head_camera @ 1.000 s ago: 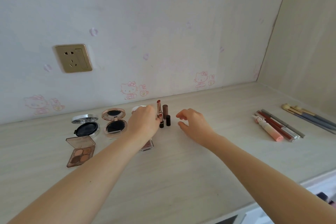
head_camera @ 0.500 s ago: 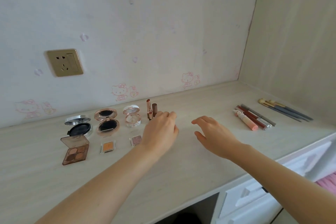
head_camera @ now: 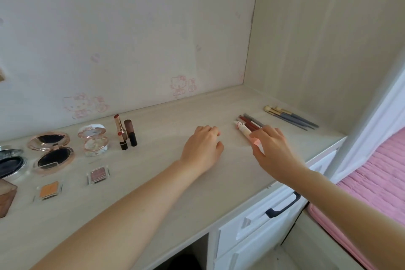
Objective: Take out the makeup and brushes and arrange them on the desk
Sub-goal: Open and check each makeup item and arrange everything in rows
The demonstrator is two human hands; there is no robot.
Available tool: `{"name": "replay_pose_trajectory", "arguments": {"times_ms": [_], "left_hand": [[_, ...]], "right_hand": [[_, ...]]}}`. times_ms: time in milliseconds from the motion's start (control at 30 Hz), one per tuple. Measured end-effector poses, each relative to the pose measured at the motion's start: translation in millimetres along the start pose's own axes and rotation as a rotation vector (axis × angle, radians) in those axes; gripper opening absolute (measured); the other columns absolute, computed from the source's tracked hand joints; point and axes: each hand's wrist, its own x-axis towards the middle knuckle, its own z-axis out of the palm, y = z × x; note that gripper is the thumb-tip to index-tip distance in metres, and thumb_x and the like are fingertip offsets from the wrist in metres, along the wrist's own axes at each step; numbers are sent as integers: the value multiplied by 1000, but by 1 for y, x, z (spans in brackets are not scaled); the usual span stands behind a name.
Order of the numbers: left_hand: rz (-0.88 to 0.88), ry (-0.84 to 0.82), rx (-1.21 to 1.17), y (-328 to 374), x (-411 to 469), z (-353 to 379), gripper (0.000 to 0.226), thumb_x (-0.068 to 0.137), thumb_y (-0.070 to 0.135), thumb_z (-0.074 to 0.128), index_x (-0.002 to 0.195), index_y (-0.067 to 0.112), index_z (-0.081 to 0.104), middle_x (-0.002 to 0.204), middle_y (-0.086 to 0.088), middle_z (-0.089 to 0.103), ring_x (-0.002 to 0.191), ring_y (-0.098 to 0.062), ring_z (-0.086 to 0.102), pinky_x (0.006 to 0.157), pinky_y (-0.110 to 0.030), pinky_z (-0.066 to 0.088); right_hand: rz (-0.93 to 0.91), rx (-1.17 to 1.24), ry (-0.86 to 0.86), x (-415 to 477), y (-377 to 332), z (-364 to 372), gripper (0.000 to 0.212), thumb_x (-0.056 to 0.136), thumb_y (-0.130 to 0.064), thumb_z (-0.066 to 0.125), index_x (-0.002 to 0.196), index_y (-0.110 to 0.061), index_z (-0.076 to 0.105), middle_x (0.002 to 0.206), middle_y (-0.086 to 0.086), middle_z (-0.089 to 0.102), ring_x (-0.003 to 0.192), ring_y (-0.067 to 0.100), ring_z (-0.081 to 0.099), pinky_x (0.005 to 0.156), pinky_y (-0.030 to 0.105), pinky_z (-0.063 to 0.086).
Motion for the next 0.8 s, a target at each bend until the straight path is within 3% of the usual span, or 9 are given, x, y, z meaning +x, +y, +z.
{"name": "replay_pose_trajectory", "arguments": {"times_ms": [67, 200, 333, 467, 600, 800], "left_hand": [[-47, -17, -46, 5, 18, 11, 31, 94, 25, 46, 121, 12, 55, 125, -5, 57, 124, -23, 42, 96, -38, 42], [-181, -30, -157, 13, 52, 29, 38, 95, 32, 46, 124, 10, 56, 128, -11, 58, 123, -29, 46, 99, -36, 41], [-151, -36, -172, 20, 78, 39, 42, 96, 28, 43, 133, 9, 50, 135, -12, 54, 131, -29, 41, 105, -36, 36], [-146, -127, -152, 24, 92, 44, 46, 97, 28, 42, 138, 8, 44, 139, -17, 49, 133, -31, 37, 108, -36, 33], [-211, -168, -251, 27, 95, 46, 41, 94, 33, 45, 132, 15, 51, 133, -10, 56, 126, -29, 46, 104, -37, 38], [-270, -118, -402, 31, 86, 36, 42, 95, 30, 47, 134, 15, 49, 134, -6, 55, 127, -24, 45, 103, -30, 36]], "right_hand": [[62, -1, 2, 2, 7, -1, 28, 95, -24, 49, 120, -17, 59, 113, 4, 56, 97, 25, 48, 83, 32, 44], [64, -14, -70, 8, 5, -4, 38, 99, -25, 43, 137, -26, 47, 113, 11, 57, 104, 34, 48, 90, 41, 44], [95, -74, -188, 19, 3, -5, 39, 100, -29, 38, 139, -24, 42, 119, 12, 54, 110, 34, 46, 93, 41, 42], [143, -71, -167, 26, 6, 4, 32, 100, -30, 38, 128, -25, 52, 107, 12, 58, 101, 32, 51, 85, 43, 49], [166, -23, -122, 30, 11, 11, 30, 100, -36, 39, 108, -21, 63, 83, 5, 54, 84, 25, 52, 70, 37, 51], [176, 5, -75, 26, 7, 10, 20, 93, -34, 51, 92, -17, 61, 88, 0, 52, 85, 21, 52, 63, 32, 45]]}}
